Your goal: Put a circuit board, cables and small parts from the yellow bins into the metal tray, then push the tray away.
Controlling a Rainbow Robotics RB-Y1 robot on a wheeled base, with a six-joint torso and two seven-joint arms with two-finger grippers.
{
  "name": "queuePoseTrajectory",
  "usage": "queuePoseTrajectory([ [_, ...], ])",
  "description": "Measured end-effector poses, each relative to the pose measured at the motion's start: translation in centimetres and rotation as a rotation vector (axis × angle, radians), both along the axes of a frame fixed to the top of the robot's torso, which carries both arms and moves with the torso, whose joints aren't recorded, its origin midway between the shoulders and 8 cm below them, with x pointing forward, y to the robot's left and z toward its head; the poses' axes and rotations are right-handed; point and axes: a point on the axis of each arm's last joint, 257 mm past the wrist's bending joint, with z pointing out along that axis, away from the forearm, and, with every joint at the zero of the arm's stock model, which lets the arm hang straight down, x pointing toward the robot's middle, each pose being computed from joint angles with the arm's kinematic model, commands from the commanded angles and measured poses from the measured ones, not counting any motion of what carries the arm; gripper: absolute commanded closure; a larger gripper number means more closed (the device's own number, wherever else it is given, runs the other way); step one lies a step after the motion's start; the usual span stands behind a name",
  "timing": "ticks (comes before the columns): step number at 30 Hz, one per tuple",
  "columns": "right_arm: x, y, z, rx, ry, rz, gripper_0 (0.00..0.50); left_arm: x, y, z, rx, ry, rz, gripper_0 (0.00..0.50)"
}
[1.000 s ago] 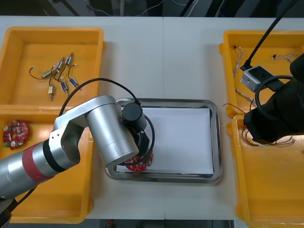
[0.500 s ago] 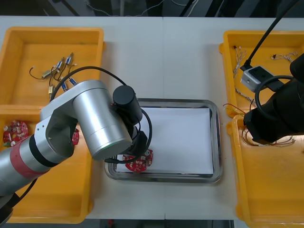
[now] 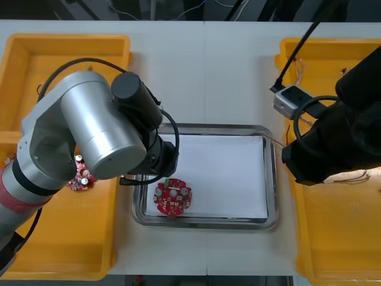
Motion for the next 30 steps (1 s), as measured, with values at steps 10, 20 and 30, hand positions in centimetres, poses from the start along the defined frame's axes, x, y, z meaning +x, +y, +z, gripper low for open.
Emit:
queuePoseTrajectory([
  [10, 0.5, 4.7, -0.7, -0.082, -0.042, 0.306, 0.5, 0.9, 4.3, 3.2, -0.042, 0.025, 0.081, 0.0],
  [20, 1.2, 6.5, -3.6, -0.2, -0.019, 0.509, 0.5, 1.9, 9.5, 5.3, -0.01, 0.008, 0.166, 0.0],
  [30, 2.6, 6.4, -7.0, -0.326, 0.018, 0.643, 0.5, 2.8, 13.9, 7.9, -0.013, -0.007, 0.246, 0.0],
])
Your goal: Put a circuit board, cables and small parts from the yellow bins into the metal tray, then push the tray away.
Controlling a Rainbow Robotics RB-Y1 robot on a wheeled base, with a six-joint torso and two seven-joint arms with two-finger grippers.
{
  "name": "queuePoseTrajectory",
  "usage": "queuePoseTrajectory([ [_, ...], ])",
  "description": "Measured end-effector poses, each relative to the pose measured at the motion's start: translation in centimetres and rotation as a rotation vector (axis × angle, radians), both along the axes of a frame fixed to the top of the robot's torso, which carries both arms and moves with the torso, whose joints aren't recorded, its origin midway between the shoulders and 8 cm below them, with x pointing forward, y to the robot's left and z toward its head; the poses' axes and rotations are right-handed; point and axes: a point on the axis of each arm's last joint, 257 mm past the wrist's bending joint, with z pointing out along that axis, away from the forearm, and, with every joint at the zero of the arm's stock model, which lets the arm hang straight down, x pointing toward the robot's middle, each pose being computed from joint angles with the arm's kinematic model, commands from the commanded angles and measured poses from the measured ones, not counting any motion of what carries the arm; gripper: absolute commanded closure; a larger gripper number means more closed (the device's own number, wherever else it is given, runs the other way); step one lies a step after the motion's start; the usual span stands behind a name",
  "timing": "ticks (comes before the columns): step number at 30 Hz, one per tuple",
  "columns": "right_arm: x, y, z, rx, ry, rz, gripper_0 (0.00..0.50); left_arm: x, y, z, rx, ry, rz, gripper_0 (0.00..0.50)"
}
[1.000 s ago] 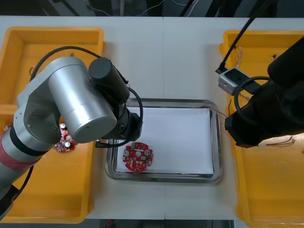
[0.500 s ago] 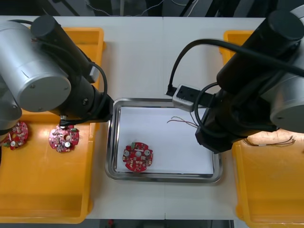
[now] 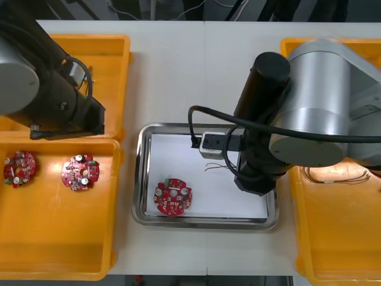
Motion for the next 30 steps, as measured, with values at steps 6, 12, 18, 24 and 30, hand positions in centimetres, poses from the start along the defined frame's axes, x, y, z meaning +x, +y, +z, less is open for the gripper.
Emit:
queuePoseTrajectory([
  [6, 0.2, 0.0, -2.0, -0.048, -0.014, 0.008, 0.5, 1.7, 3.0, 1.1, 0.002, -0.006, 0.0, 0.0],
  [12, 0.1, 0.0, -3.8, -0.053, 0.011, -0.003, 0.5, 2.6, 5.6, 0.7, 0.092, 0.006, -0.099, 0.0],
  [18, 0.0, -0.3, -6.1, -0.039, 0.064, -0.053, 0.5, 3.3, 8.2, 0.2, 0.093, 0.036, -0.031, 0.0],
  [24, -0.2, -0.1, -7.6, -0.022, 0.071, -0.076, 0.5, 4.9, 11.0, 0.1, 0.13, 0.041, -0.004, 0.0],
  [30, -0.2, 0.4, -8.8, 0.0, 0.051, -0.093, 0.5, 8.0, 12.2, 0.7, 0.183, -0.017, -0.117, 0.0],
])
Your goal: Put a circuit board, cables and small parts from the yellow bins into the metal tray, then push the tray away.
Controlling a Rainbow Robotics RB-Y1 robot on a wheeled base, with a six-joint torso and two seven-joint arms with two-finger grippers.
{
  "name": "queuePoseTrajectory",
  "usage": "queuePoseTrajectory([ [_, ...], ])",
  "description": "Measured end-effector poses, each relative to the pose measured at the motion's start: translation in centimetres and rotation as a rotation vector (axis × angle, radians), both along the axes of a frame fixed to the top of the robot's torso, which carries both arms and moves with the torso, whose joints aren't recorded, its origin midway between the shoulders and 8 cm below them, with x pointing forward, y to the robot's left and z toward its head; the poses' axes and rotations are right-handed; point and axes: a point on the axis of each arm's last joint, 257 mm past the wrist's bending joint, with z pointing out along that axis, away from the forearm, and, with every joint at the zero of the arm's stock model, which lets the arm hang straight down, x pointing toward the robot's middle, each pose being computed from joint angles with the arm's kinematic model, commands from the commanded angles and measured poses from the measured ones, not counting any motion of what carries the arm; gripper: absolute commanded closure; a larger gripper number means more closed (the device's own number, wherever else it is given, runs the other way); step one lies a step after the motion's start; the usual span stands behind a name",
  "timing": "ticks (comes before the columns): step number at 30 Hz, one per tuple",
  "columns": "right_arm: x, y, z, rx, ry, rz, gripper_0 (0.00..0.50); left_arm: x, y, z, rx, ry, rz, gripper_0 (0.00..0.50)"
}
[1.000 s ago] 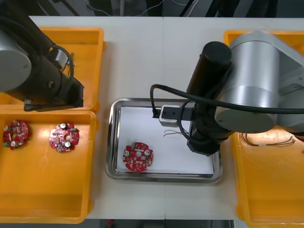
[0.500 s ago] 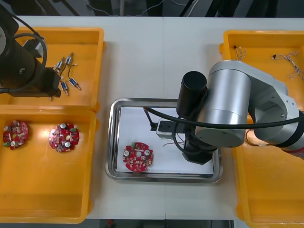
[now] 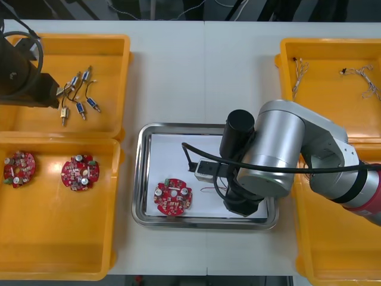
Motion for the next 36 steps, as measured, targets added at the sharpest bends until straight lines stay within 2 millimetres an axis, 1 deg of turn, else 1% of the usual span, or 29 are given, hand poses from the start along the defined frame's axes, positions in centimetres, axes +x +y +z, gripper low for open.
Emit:
queuePoseTrajectory([
  [5, 0.4, 1.2, -0.9, 0.057, -0.032, -0.007, 0.5, 2.0, 0.6, -0.2, -0.021, -0.047, -0.003, 0.0],
  [8, 0.8, 2.1, -1.5, 0.103, -0.059, -0.005, 0.5, 2.9, 1.1, -0.6, -0.045, -0.067, 0.017, 0.0],
  [10, 0.9, 2.3, -1.9, 0.117, -0.07, -0.004, 0.5, 3.4, 1.2, -1.1, -0.073, -0.072, 0.028, 0.0],
  [15, 0.6, 1.9, -2.5, 0.109, -0.066, -0.004, 0.5, 4.2, 1.9, -2.2, -0.116, -0.075, 0.058, 0.0],
  [24, 1.1, 0.4, -2.7, 0.069, -0.075, 0.017, 0.5, 4.9, 2.7, -3.0, -0.131, -0.085, 0.083, 0.0],
  [30, 1.2, 0.3, -2.7, 0.067, -0.076, 0.016, 0.5, 5.4, 2.9, -3.8, -0.131, -0.092, 0.09, 0.0],
  [31, 1.2, 0.3, -2.7, 0.067, -0.076, 0.016, 0.475, 5.4, 3.0, -3.9, -0.13, -0.092, 0.091, 0.0],
  [32, 1.2, 0.3, -2.7, 0.067, -0.076, 0.016, 0.311, 5.4, 3.0, -4.0, -0.13, -0.09, 0.092, 0.0],
  [33, 1.2, 0.3, -2.7, 0.067, -0.076, 0.016, 0.202, 5.4, 3.0, -4.0, -0.128, -0.089, 0.093, 0.0],
  [34, 1.2, 0.3, -2.7, 0.067, -0.076, 0.016, 0.0, 5.4, 3.0, -4.1, -0.126, -0.087, 0.092, 0.0],
  [36, 1.2, 0.3, -2.7, 0.067, -0.076, 0.016, 0.0, 5.3, 3.0, -4.3, -0.121, -0.084, 0.091, 0.0],
])
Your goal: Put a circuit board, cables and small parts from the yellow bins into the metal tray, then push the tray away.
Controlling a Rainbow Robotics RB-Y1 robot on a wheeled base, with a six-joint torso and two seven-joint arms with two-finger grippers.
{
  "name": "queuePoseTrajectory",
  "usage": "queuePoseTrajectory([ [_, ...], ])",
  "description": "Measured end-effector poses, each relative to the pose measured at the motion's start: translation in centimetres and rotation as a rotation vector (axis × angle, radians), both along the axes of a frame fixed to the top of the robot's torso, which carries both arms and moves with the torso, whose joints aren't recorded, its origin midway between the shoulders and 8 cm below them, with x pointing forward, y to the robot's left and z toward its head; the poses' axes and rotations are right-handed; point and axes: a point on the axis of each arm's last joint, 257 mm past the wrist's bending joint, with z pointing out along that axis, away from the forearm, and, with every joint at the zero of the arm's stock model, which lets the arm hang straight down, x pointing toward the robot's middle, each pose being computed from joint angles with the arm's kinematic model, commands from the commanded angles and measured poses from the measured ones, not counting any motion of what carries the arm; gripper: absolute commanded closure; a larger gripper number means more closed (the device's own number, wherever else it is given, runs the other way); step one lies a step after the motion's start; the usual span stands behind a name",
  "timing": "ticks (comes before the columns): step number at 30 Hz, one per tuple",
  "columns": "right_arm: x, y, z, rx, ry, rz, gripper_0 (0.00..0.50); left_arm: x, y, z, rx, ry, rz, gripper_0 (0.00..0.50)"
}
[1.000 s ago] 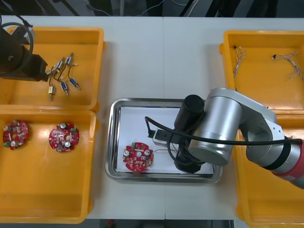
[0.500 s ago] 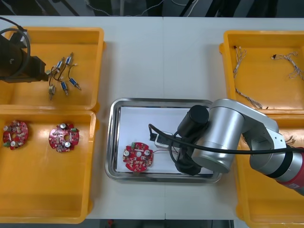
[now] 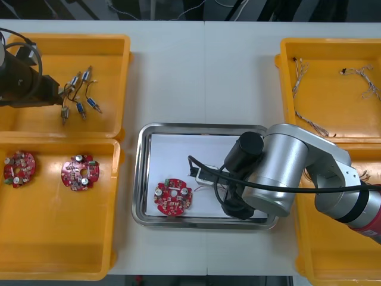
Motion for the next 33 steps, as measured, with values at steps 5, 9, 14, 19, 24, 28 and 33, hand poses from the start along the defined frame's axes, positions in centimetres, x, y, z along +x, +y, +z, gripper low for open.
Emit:
queuePoseTrajectory([
  [5, 0.0, 0.0, 0.0, 0.0, 0.001, 0.0, 0.0, 0.3, 0.1, -0.6, 0.013, -0.002, -0.001, 0.0],
  [9, -0.1, 0.0, 0.0, 0.001, 0.004, 0.0, 0.0, 0.5, 0.1, -1.4, 0.01, -0.001, 0.006, 0.0],
  [14, -0.1, 0.0, 0.0, 0.001, 0.006, 0.0, 0.0, 0.8, -0.3, -2.2, -0.004, 0.0, 0.01, 0.0],
  [19, -0.6, 0.0, 0.4, -0.01, 0.007, 0.009, 0.0, 1.2, -0.7, -2.8, -0.003, -0.011, 0.004, 0.0],
  [24, -1.3, -0.7, 1.7, -0.042, 0.006, 0.01, 0.0, 1.4, -0.9, -4.0, 0.015, -0.005, -0.006, 0.0],
  [28, -1.3, -1.2, 3.3, -0.05, -0.013, 0.003, 0.0, 1.3, -1.0, -4.5, 0.019, 0.004, -0.007, 0.0],
  [33, -1.1, -1.0, 4.0, -0.041, -0.029, 0.002, 0.0, 1.5, -1.4, -4.9, 0.01, 0.001, -0.008, 0.0],
])
